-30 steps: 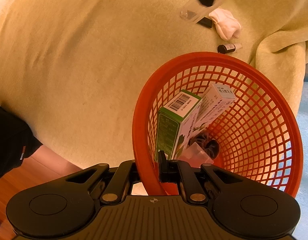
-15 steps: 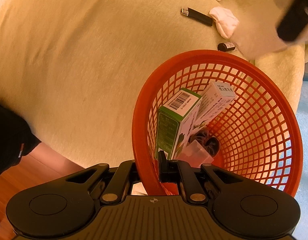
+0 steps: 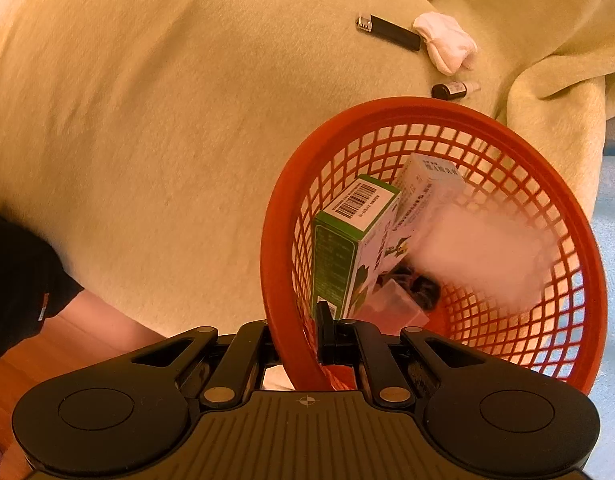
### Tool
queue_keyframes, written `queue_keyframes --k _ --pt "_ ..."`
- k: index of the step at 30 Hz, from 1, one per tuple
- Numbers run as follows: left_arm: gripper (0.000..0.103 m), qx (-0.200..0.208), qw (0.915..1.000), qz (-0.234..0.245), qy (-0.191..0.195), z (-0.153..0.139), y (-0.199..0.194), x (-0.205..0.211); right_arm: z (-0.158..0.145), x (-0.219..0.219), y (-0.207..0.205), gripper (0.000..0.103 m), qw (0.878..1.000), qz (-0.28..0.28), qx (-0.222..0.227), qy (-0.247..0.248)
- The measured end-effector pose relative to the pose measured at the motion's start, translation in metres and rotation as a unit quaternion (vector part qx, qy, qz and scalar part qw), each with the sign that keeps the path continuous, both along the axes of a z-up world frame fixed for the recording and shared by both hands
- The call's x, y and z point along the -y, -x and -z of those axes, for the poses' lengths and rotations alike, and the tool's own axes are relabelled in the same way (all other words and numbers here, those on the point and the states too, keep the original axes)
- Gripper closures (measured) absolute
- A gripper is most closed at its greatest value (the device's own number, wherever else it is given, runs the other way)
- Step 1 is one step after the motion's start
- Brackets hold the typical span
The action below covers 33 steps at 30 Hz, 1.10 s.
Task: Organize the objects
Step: 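Carry the plastic box over the wastebasket and open the left tool, then move the left tool to the black lighter and grasp it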
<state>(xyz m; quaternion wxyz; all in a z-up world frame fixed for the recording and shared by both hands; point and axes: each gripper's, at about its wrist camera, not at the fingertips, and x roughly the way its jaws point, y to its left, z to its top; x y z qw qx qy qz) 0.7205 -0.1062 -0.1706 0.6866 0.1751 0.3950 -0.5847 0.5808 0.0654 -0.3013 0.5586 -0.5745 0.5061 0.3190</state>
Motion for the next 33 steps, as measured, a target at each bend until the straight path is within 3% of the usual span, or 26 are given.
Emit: queue_keyframes --k 11,21,33 --pt "0.034 0.001 0.9962 -0.066 -0.057 0.022 -0.016 -0.053 0.001 -0.003 0.0 0.1 1.0 0.001 0.004 -0.005" --pt "0.034 0.01 0.9829 -0.145 -0.113 0.046 -0.037 -0.113 0.0 -0.002 0.0 0.1 1.0 0.001 0.004 0.0" --pt "0.034 0.002 0.9734 -0.173 -0.15 0.077 -0.047 -0.135 0.001 -0.003 -0.001 0.1 1.0 0.001 0.001 0.002"
